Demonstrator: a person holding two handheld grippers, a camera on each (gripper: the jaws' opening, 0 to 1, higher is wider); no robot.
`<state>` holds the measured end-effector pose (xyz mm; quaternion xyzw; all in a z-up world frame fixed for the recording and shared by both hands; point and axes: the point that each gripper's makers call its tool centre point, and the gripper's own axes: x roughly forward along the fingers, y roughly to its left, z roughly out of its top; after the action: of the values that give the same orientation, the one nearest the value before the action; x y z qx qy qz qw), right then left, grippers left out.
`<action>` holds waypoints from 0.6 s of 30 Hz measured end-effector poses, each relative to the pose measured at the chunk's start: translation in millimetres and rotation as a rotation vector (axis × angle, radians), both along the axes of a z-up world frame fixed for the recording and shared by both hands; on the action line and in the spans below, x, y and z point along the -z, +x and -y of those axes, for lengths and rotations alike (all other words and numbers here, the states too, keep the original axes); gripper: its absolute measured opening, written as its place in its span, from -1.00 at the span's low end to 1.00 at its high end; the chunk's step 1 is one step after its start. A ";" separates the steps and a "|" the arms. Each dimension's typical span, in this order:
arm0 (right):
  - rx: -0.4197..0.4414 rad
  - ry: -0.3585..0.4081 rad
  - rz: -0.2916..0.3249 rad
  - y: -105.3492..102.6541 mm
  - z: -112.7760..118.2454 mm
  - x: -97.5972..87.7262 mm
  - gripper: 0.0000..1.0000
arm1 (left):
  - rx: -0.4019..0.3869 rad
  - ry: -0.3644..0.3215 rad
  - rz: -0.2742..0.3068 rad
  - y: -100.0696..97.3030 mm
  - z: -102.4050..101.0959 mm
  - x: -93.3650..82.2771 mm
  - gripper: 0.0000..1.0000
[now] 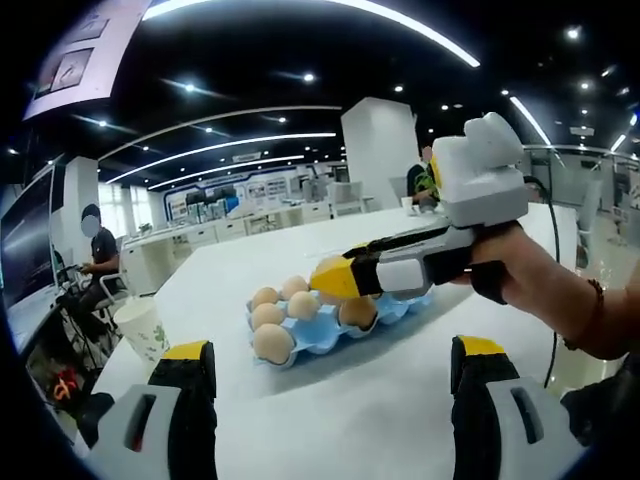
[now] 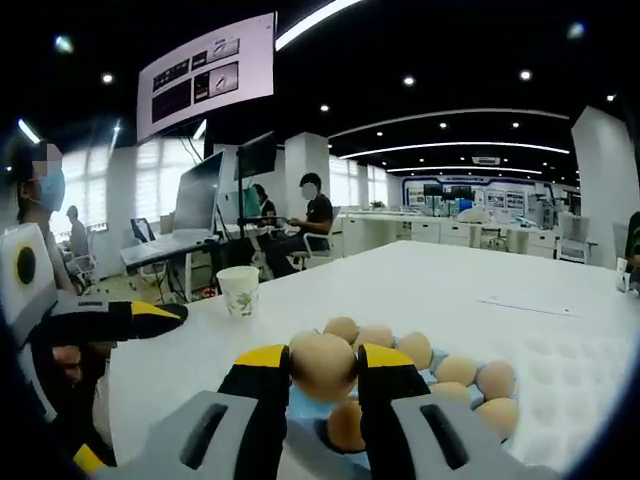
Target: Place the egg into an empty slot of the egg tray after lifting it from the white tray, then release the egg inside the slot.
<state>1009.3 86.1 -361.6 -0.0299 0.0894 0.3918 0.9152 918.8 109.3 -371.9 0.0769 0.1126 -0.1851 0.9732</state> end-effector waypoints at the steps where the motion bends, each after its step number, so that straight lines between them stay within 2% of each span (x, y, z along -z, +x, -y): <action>1: -0.004 -0.003 -0.002 0.1 -1.4 1.5 -0.45 | -0.001 -0.001 0.001 -0.2 -0.6 0.0 1.00; 9: -0.045 -0.036 -0.030 -2.7 -16.9 14.9 -0.45 | -0.010 -0.007 -0.002 -0.6 -5.2 1.7 1.00; 18: -0.037 -0.089 -0.052 0.6 -23.9 27.5 -0.44 | -0.023 -0.014 -0.003 -0.2 -13.1 2.5 1.00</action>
<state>1010.0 110.0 -389.2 -0.0623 0.1300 0.4047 0.9030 918.6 122.4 -374.4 0.0687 0.1136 -0.1746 0.9756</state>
